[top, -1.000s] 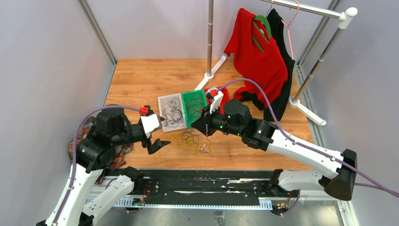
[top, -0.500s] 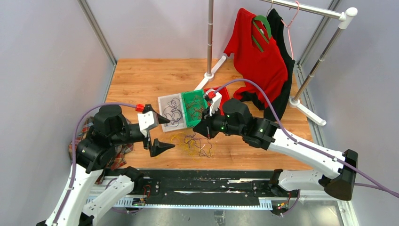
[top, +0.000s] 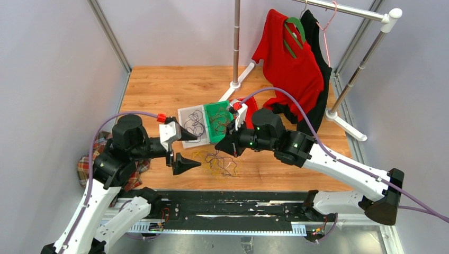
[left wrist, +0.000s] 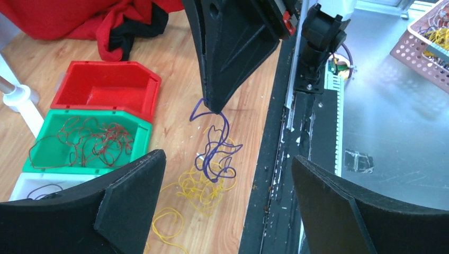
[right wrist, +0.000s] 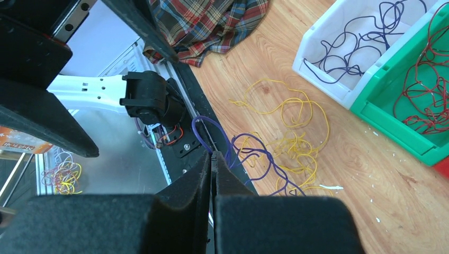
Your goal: Untangle the cables
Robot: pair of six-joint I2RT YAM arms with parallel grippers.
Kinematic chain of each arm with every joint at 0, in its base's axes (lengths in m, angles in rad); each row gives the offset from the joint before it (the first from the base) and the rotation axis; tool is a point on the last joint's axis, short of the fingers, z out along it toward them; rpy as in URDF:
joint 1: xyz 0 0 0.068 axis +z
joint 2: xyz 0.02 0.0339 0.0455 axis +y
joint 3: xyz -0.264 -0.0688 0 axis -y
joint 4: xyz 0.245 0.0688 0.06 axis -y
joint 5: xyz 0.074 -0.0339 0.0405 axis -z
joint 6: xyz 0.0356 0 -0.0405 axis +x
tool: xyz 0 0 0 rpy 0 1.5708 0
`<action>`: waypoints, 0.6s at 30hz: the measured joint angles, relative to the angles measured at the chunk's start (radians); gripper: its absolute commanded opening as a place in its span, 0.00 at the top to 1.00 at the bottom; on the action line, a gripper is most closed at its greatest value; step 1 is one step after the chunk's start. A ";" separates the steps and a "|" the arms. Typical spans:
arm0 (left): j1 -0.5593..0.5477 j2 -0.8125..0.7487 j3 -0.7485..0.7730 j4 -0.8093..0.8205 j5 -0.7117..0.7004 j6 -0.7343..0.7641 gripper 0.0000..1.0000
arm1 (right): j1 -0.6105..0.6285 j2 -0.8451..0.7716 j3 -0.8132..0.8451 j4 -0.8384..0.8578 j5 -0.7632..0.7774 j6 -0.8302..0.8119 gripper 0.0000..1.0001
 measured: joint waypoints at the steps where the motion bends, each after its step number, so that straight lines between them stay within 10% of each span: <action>1: 0.000 0.007 -0.006 0.019 0.003 -0.019 0.10 | 0.000 0.000 0.000 0.002 -0.001 -0.003 0.99; 18: 0.000 0.152 -0.042 0.178 0.167 -0.164 0.69 | 0.000 0.028 0.000 0.046 -0.075 -0.016 0.99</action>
